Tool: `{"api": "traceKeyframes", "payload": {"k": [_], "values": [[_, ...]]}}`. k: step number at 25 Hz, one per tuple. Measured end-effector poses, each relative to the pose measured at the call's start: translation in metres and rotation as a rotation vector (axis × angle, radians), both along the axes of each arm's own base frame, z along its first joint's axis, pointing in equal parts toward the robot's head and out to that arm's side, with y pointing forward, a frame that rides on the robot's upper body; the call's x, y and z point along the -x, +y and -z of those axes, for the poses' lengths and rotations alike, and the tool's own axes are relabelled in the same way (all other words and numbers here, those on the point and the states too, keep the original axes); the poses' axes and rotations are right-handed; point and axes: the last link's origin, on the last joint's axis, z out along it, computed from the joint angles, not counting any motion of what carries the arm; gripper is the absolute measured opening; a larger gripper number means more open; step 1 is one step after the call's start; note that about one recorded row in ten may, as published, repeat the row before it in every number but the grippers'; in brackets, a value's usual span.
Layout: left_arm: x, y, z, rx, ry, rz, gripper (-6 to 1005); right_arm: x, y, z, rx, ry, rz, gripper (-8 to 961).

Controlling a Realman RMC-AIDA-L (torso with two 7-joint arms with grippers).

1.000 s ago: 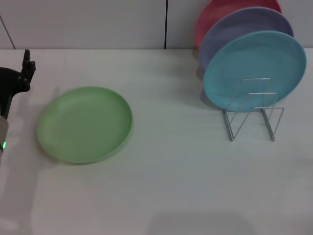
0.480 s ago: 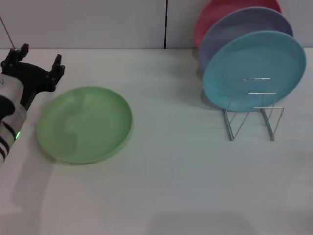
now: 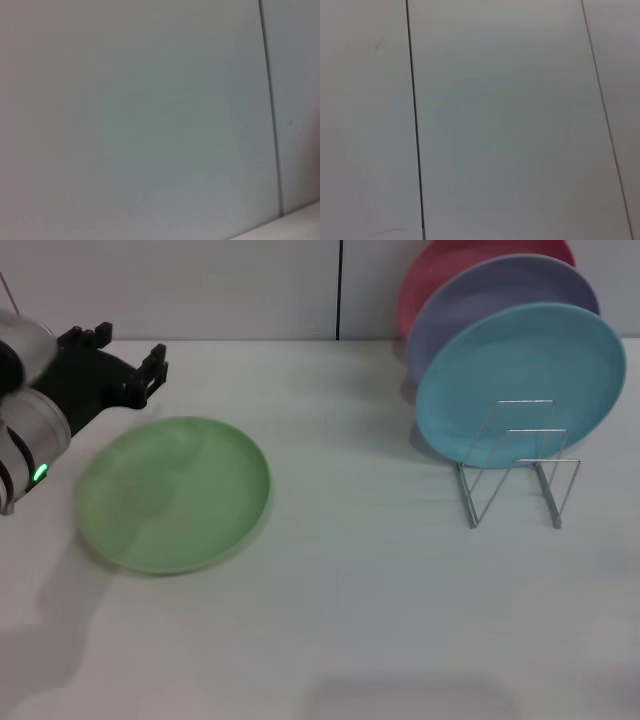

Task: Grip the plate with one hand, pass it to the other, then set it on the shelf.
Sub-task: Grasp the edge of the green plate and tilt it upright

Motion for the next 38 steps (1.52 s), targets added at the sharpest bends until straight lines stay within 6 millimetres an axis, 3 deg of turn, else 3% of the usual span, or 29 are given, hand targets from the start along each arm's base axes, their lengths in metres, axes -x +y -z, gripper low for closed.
{"api": "traceKeyframes", "payload": {"k": [3, 5, 9, 11, 15, 19, 24, 26, 31, 38], "values": [[-0.007, 0.002, -0.005, 0.01, -0.176, -0.044, 618, -0.001, -0.001, 0.001, 0.004, 0.001, 0.005, 832], [-0.009, 0.003, -0.007, -0.017, -0.229, -0.049, 666, -0.002, -0.001, 0.001, 0.007, 0.003, 0.008, 833], [-0.019, 0.0, 0.004, -0.106, -0.167, 0.012, 756, -0.002, 0.001, 0.003, 0.023, 0.009, 0.014, 833], [-0.037, -0.008, 0.007, -0.274, -0.032, 0.156, 791, -0.002, 0.002, 0.004, 0.031, 0.009, 0.012, 833], [-0.051, -0.028, 0.001, -0.543, 0.127, 0.377, 844, -0.002, 0.003, 0.004, 0.036, 0.009, 0.01, 833], [-0.044, -0.04, -0.012, -0.692, -0.004, 0.475, 845, -0.002, 0.004, 0.004, 0.037, 0.007, 0.011, 833], [-0.026, -0.036, -0.024, -0.562, -0.411, 0.561, 846, -0.004, 0.004, 0.004, 0.043, 0.009, 0.018, 833], [-0.029, -0.028, -0.025, -0.44, -0.464, 0.572, 845, -0.004, 0.004, 0.004, 0.043, 0.008, 0.018, 832], [-0.048, -0.001, -0.014, -0.175, -0.26, 0.46, 844, -0.004, 0.005, 0.003, 0.047, 0.002, 0.018, 832], [-0.084, 0.004, -0.021, -0.118, 0.105, 0.319, 844, -0.004, 0.008, 0.004, 0.055, 0.002, 0.016, 832]]}}
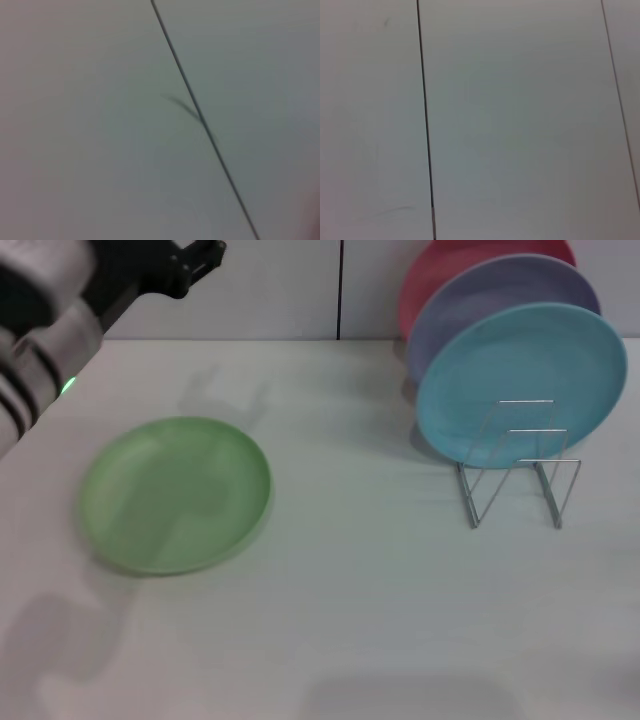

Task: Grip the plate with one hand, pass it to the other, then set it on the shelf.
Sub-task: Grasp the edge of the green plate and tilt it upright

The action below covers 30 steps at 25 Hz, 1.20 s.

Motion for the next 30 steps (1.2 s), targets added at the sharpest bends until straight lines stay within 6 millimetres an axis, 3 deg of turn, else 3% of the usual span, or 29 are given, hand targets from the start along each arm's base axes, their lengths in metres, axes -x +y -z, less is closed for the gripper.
{"api": "traceKeyframes", "payload": {"k": [2, 7, 14, 20, 30], "values": [[-0.005, 0.001, 0.0, 0.018, 0.044, -0.045, 844, 0.001, 0.001, 0.0, 0.001, 0.001, -0.003, 832], [-0.029, 0.0, 0.005, 0.25, 0.125, -0.247, 845, 0.002, 0.003, 0.002, 0.009, 0.0, -0.01, 833], [-0.033, -0.01, 0.004, 0.331, 0.166, -0.368, 845, 0.002, -0.001, 0.002, 0.007, -0.002, -0.01, 833], [-0.017, -0.005, 0.011, 0.376, 0.168, -0.482, 845, 0.002, -0.002, 0.003, 0.009, -0.001, -0.012, 834], [0.027, 0.034, 0.013, 0.411, 0.117, -0.741, 846, 0.005, 0.0, 0.006, 0.03, 0.0, -0.025, 833]]}}
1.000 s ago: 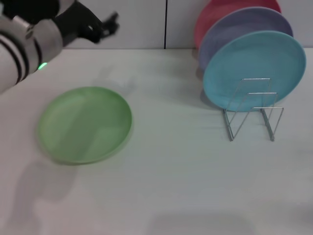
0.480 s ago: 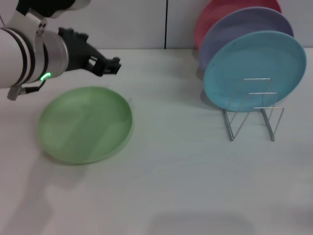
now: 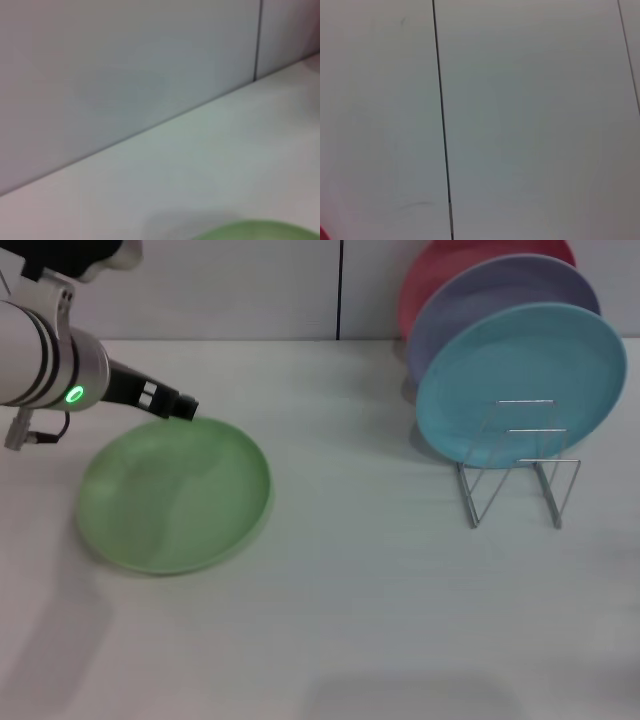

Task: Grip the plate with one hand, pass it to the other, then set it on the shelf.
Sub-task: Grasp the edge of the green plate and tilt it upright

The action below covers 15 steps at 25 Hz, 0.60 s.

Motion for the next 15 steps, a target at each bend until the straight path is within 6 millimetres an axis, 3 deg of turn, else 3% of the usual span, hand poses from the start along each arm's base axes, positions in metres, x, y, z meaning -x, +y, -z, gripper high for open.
{"api": "traceKeyframes", "payload": {"k": [5, 15], "values": [[0.011, 0.005, 0.003, 0.011, 0.008, -0.041, 846, 0.001, 0.001, 0.0, 0.0, 0.0, -0.002, 833], [0.038, 0.014, -0.01, -0.019, -0.017, -0.143, 844, 0.001, 0.003, 0.0, 0.003, -0.003, -0.004, 833]]}}
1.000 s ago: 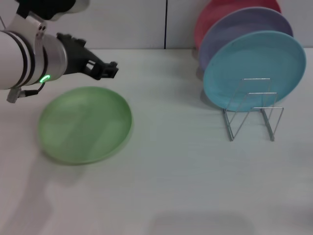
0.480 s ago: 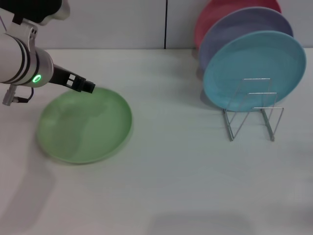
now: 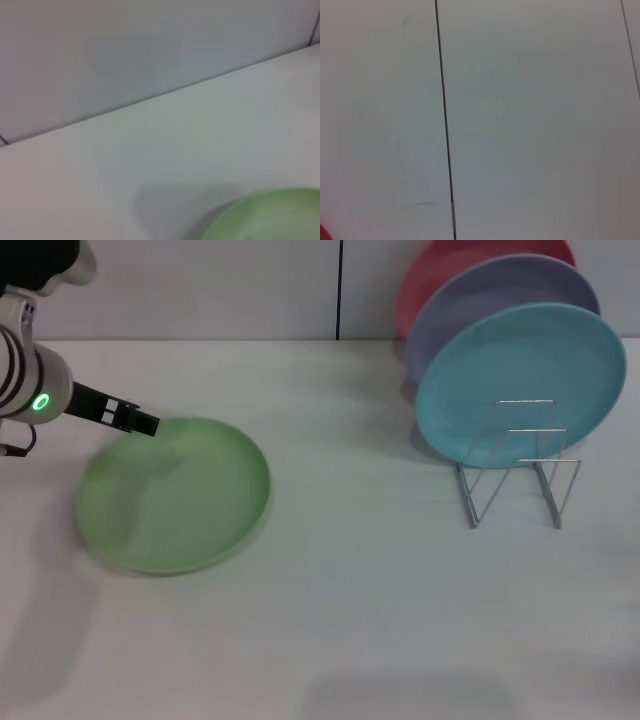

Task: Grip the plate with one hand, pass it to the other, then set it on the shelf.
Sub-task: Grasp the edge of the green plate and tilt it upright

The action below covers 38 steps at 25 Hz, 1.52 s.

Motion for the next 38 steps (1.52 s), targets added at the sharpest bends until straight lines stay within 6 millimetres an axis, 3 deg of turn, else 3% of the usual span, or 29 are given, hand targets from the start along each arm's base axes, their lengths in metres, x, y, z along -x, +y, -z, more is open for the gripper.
{"api": "traceKeyframes", "payload": {"k": [38], "values": [[0.043, 0.002, 0.015, 0.055, 0.013, -0.106, 845, 0.001, -0.001, 0.002, 0.021, -0.011, -0.007, 835]]}}
